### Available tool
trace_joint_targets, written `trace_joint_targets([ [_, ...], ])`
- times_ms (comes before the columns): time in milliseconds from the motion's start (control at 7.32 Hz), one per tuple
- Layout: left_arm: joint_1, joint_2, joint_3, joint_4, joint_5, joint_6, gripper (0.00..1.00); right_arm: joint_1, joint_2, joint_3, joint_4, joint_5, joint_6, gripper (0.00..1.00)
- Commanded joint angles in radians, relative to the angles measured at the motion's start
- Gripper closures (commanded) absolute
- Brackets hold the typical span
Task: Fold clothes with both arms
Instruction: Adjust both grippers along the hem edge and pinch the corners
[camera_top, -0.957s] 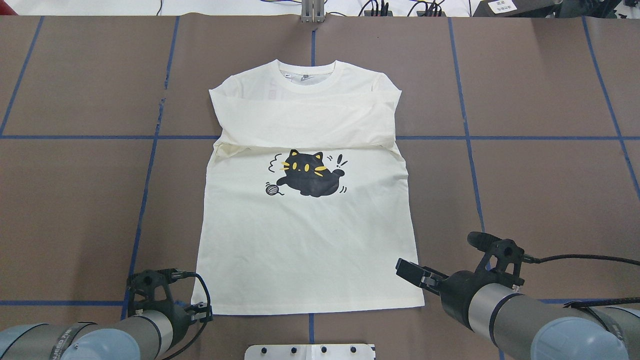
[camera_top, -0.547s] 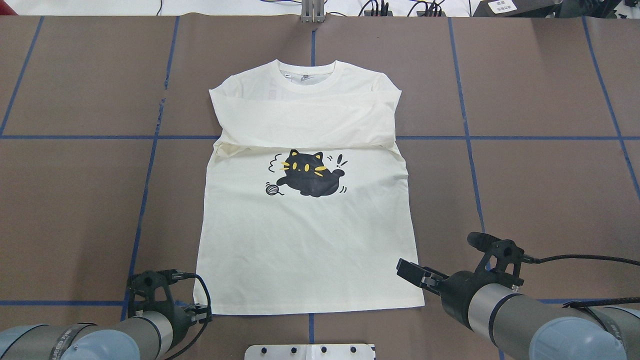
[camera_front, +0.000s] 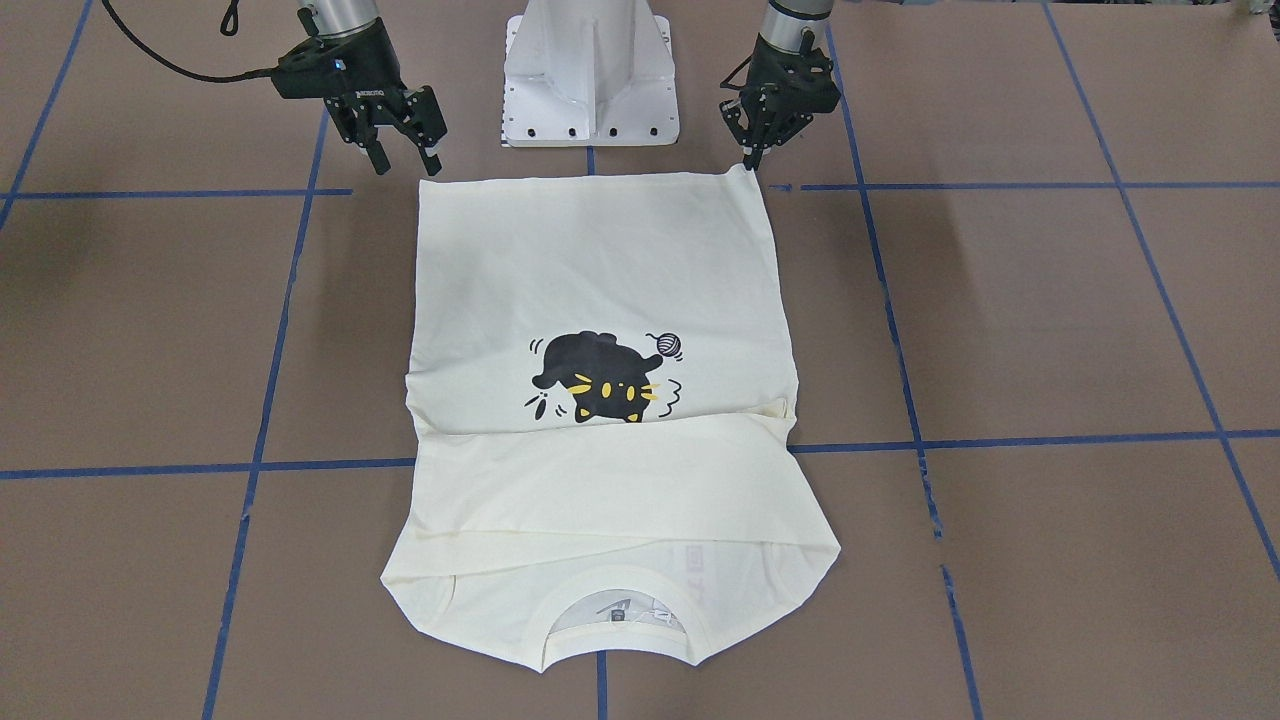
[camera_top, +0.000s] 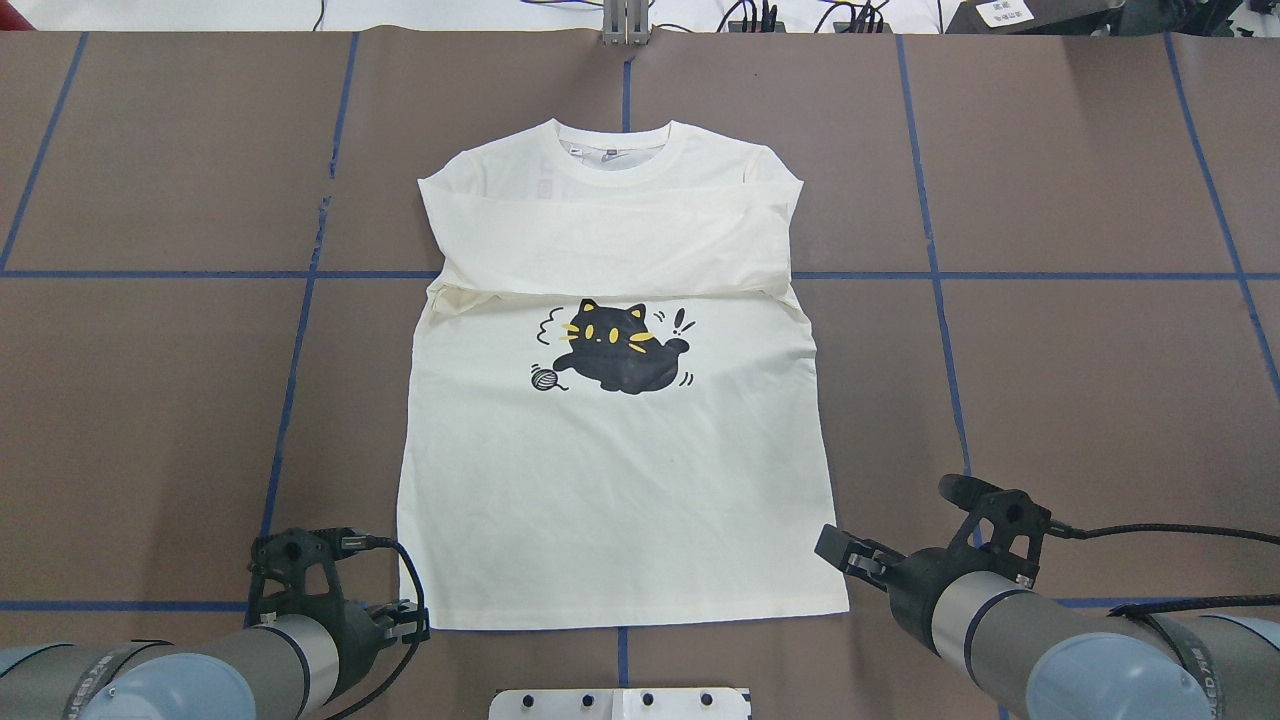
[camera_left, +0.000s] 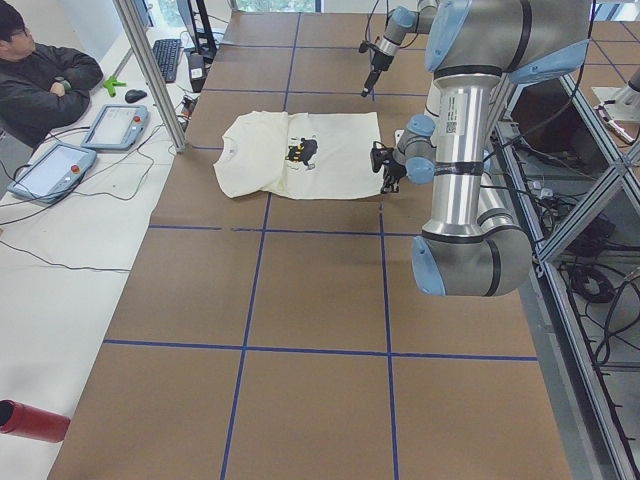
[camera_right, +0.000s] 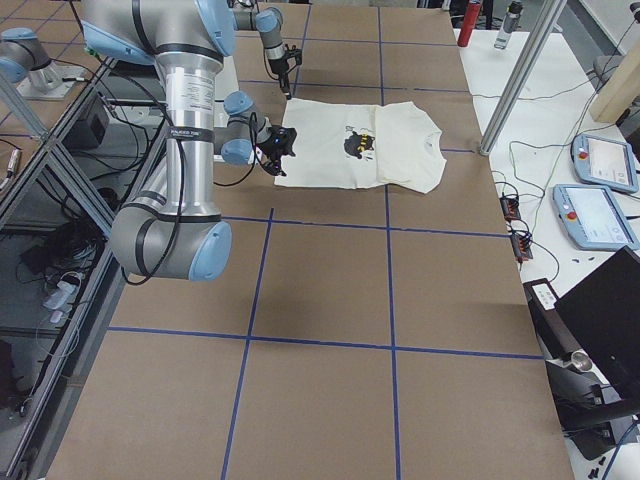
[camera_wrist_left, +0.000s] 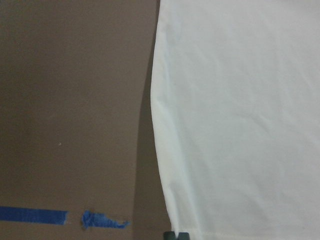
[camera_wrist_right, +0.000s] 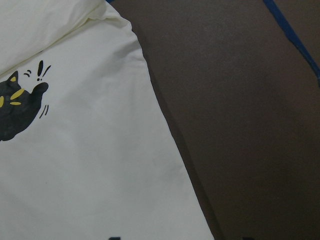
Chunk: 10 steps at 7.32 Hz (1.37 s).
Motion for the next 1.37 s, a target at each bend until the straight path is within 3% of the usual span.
trace_joint_targets([
  [0, -0.018, 0.0, -0.016, -0.001, 0.002, 0.002, 1.0, -0.013, 0.003, -0.011, -0.058, 0.002, 0.018, 0.19],
  [137, -0.018, -0.002, -0.016, -0.001, 0.005, 0.002, 1.0, -0.019, 0.005, -0.022, -0.06, 0.003, 0.016, 0.17],
  [410, -0.018, -0.005, -0.022, -0.004, 0.011, 0.002, 1.0, -0.042, 0.032, -0.071, -0.06, 0.0, 0.039, 0.28],
  [683, -0.015, -0.006, -0.027, -0.003, 0.025, 0.002, 1.0, -0.061, 0.08, -0.131, -0.059, -0.007, 0.054, 0.31],
  [1230, -0.015, -0.008, -0.027, -0.003, 0.033, 0.002, 1.0, -0.082, 0.077, -0.132, -0.06, -0.007, 0.058, 0.45],
])
